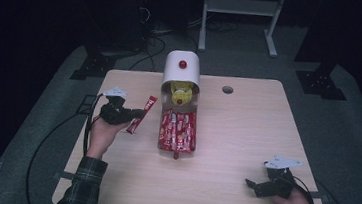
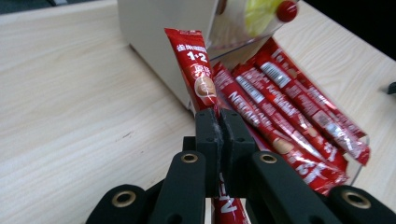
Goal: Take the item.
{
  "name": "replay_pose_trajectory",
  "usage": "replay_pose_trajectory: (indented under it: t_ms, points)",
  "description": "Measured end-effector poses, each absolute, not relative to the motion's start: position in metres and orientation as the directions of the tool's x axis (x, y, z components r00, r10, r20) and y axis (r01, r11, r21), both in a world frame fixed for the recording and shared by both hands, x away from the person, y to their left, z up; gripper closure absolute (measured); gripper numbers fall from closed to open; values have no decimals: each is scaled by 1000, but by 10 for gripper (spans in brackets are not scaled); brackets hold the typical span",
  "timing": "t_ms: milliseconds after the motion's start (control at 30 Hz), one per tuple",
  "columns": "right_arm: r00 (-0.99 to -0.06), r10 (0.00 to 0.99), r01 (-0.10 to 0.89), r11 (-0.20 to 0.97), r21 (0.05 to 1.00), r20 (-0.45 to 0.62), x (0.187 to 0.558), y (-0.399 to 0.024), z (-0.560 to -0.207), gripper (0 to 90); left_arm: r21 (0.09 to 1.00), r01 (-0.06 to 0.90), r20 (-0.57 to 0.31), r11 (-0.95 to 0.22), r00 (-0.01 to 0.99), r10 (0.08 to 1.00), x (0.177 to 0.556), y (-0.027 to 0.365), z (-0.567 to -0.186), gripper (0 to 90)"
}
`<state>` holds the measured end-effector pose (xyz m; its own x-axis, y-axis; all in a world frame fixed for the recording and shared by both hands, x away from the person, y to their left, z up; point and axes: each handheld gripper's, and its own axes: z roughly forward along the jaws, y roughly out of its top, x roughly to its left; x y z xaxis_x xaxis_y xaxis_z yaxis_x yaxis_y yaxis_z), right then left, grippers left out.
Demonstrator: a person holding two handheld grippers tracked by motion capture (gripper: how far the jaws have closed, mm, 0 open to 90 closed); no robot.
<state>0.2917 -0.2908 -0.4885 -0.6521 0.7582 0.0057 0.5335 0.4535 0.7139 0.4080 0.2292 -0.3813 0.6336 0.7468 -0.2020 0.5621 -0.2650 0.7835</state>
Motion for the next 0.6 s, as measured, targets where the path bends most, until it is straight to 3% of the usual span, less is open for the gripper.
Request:
replay_pose_trajectory:
  t_ms: [600]
  points:
    - [-652,758,534,453,714,6,292,-291,-488,3,707,647,-217,-286,583,783,424,232,-419,870]
